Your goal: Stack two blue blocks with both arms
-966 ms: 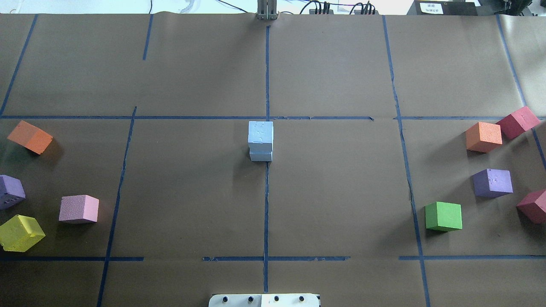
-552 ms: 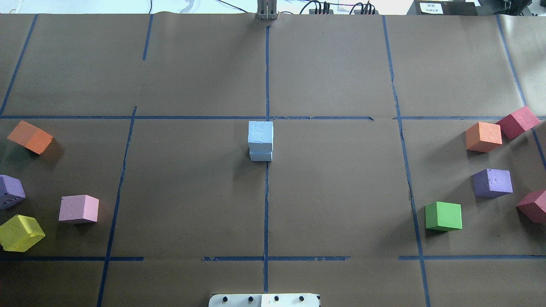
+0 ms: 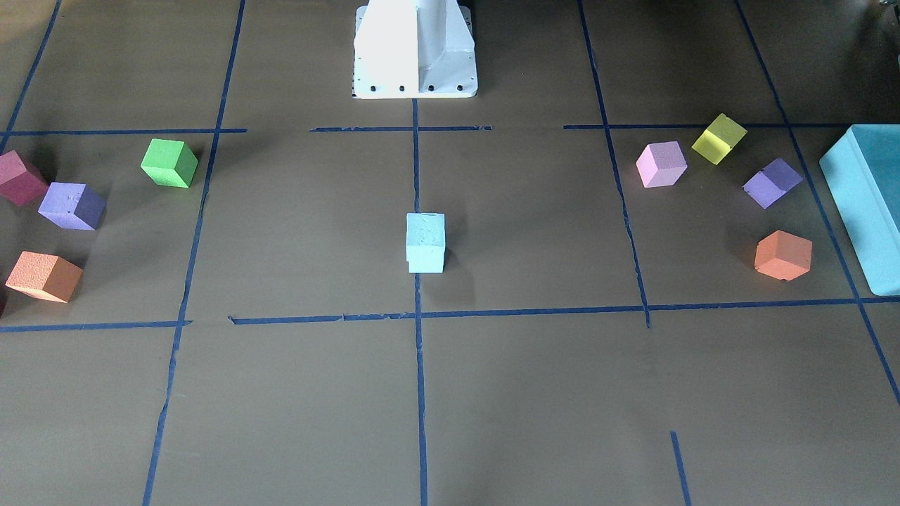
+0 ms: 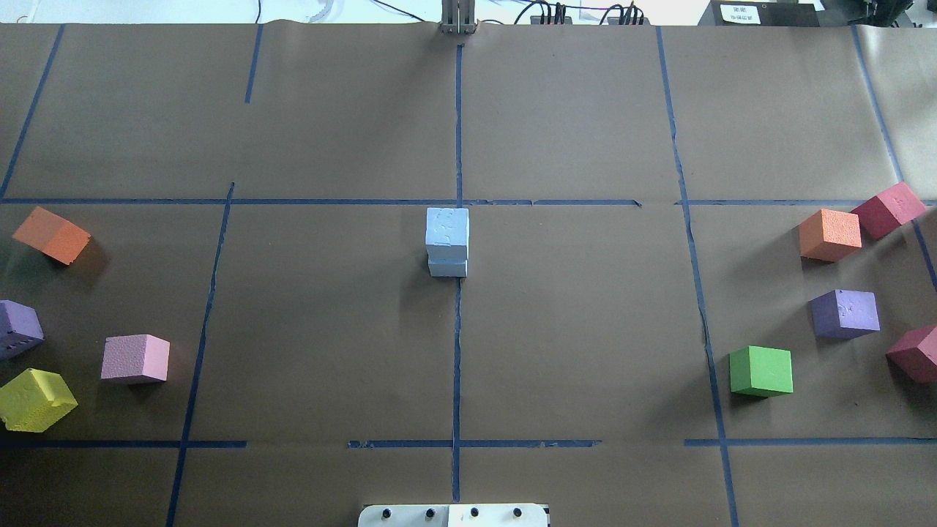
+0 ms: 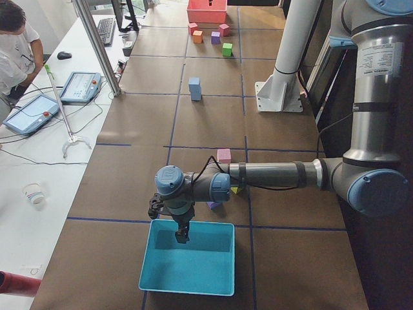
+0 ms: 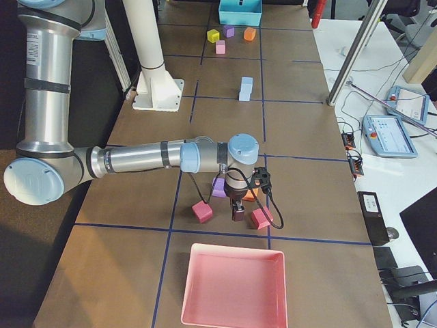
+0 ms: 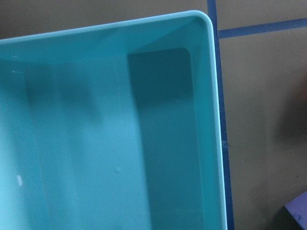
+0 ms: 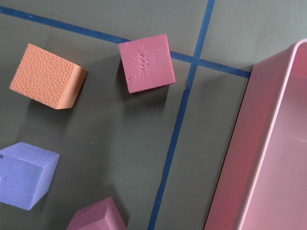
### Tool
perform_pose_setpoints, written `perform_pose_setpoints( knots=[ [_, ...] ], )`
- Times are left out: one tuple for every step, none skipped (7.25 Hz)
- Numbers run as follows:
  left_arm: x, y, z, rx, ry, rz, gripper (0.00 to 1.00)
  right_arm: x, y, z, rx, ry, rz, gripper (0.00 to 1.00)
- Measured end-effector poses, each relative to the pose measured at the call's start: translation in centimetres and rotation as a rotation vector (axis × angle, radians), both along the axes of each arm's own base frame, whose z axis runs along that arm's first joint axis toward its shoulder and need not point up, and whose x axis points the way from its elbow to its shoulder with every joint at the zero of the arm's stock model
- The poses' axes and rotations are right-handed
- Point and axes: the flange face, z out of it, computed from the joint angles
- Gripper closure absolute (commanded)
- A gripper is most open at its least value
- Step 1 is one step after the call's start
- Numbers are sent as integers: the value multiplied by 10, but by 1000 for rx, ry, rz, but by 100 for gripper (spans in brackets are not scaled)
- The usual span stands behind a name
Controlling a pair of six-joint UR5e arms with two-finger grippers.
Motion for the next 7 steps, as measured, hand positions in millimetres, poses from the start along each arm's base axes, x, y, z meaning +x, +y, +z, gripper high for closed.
perform_pose_setpoints(
  knots=[
    [1,0,-2,2,7,0,0,1,1,6,-11,8,0,0],
    [2,0,-4,5,21,0,0,0,2,12,-24,10,-1,0],
    [3,0,-7,10,38,0,0,0,2,17,-36,8,0,0],
    [4,0,-9,14,47,1,0,-1,3,20,-44,7,1,0],
    [4,0,-9,14,49,2,0,-1,4,22,-49,6,1,0],
    [4,0,-9,13,49,3,0,-1,4,23,-52,4,2,0],
    [4,0,-8,12,48,3,0,-1,4,23,-52,2,1,0]
  ],
)
